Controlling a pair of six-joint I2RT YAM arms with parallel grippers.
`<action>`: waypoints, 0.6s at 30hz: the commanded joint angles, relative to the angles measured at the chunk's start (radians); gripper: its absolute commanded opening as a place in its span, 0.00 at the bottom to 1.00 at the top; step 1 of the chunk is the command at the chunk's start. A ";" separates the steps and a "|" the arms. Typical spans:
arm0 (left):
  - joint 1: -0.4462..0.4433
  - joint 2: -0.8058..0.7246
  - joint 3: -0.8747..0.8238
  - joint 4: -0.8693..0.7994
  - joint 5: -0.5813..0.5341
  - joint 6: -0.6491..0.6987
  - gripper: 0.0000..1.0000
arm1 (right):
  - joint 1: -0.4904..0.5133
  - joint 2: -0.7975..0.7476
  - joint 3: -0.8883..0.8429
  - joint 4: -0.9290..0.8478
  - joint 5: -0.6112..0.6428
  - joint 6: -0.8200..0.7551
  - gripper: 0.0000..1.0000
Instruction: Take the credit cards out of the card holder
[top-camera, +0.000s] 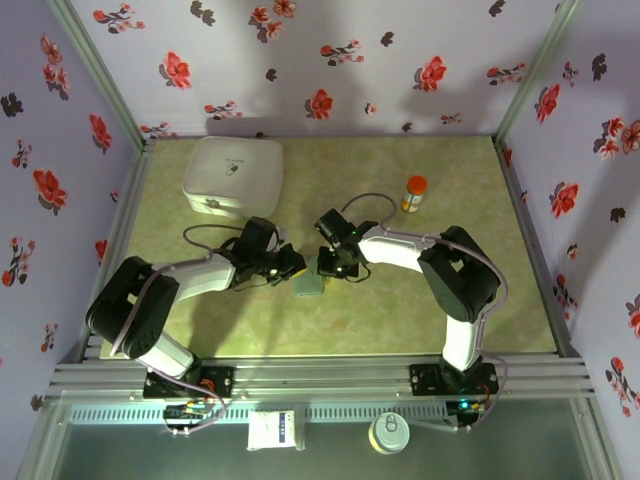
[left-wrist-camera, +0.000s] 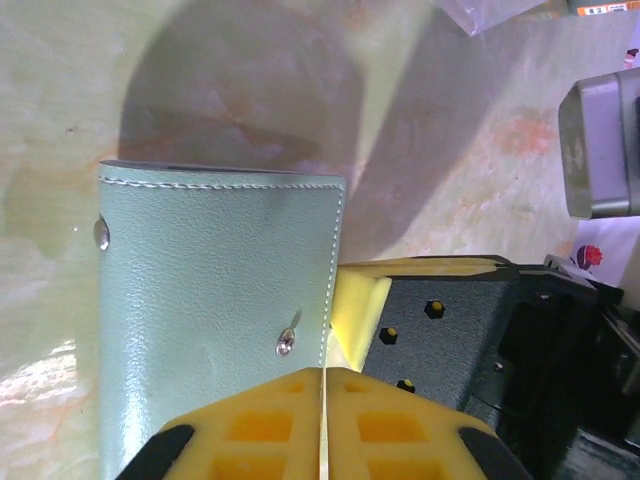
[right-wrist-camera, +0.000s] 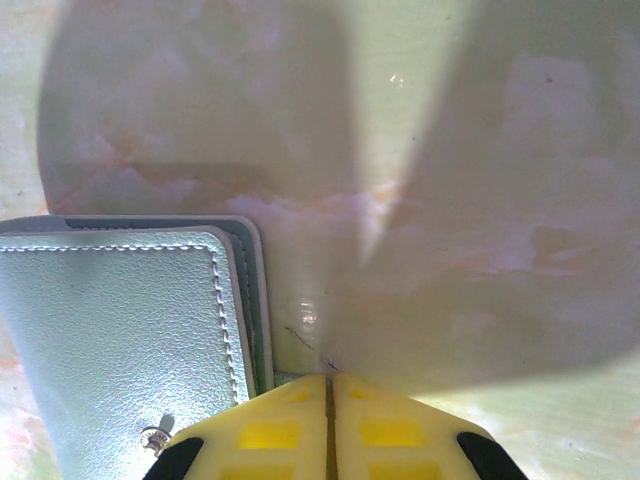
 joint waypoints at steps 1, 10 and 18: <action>0.009 -0.037 0.032 -0.072 -0.035 0.046 0.11 | -0.020 -0.041 -0.007 -0.055 0.025 -0.025 0.04; 0.012 -0.045 0.063 -0.115 -0.049 0.057 0.13 | -0.031 -0.104 0.013 -0.143 0.038 -0.074 0.03; 0.013 -0.039 0.076 -0.135 -0.046 0.071 0.14 | -0.032 -0.118 0.061 -0.201 0.043 -0.096 0.03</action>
